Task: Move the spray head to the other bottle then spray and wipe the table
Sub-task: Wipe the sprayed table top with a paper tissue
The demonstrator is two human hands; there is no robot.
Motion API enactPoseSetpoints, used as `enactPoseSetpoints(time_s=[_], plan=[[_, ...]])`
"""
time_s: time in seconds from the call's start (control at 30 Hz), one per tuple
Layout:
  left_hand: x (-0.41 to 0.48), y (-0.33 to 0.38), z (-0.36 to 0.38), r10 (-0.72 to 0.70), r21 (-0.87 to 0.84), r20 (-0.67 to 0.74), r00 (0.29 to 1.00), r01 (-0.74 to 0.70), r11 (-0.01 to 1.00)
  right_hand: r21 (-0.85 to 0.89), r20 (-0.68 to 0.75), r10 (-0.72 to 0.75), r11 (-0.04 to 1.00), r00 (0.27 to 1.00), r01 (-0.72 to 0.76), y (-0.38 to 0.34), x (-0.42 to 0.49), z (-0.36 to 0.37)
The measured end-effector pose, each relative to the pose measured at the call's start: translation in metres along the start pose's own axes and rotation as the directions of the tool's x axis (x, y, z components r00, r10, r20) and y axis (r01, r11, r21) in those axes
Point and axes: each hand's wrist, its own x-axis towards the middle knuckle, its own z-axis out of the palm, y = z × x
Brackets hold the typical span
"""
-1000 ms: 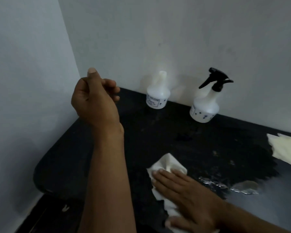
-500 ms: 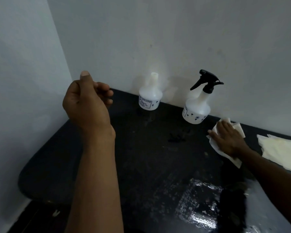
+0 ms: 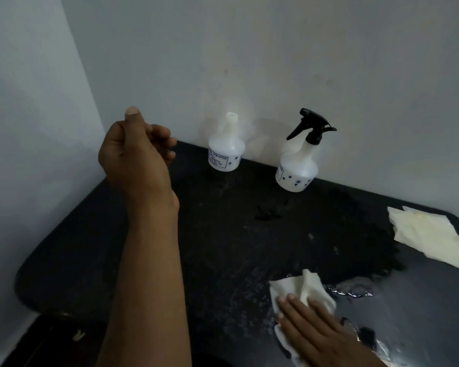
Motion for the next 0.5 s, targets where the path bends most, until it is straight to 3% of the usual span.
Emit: enactPoseSetpoints(time_s=[0.1, 0.2, 0.27, 0.4, 0.5], plan=[[0.0, 0.002, 0.0, 0.01, 0.01, 0.0, 1.0, -0.01, 1.0, 0.014, 0.009, -0.085, 0.996, 0.996, 0.084, -0.003, 0.032, -0.013], [0.0, 0.002, 0.001, 0.018, 0.009, -0.011, 1.0, -0.018, 1.0, 0.326, 0.068, -0.108, 0.942, 0.992, 0.08, -0.007, 0.089, -0.025], [0.0, 0.001, 0.001, 0.016, 0.015, -0.013, 1.0, -0.016, 1.0, 0.436, 0.042, -0.039, 0.9, 0.998, 0.017, -0.001, 0.138, -0.026], [0.004, 0.0, -0.009, 0.042, 0.054, -0.029, 0.999, -0.041, 0.998, 0.504, 0.08, 0.235, 0.829, 0.969, -0.243, 0.04, 0.241, -0.021], [0.016, 0.001, -0.021, 0.037, 0.027, -0.084, 0.996, -0.034, 0.999, 0.493, 0.157, 0.288, 0.806, 0.945, -0.328, 0.064, 0.289, -0.013]])
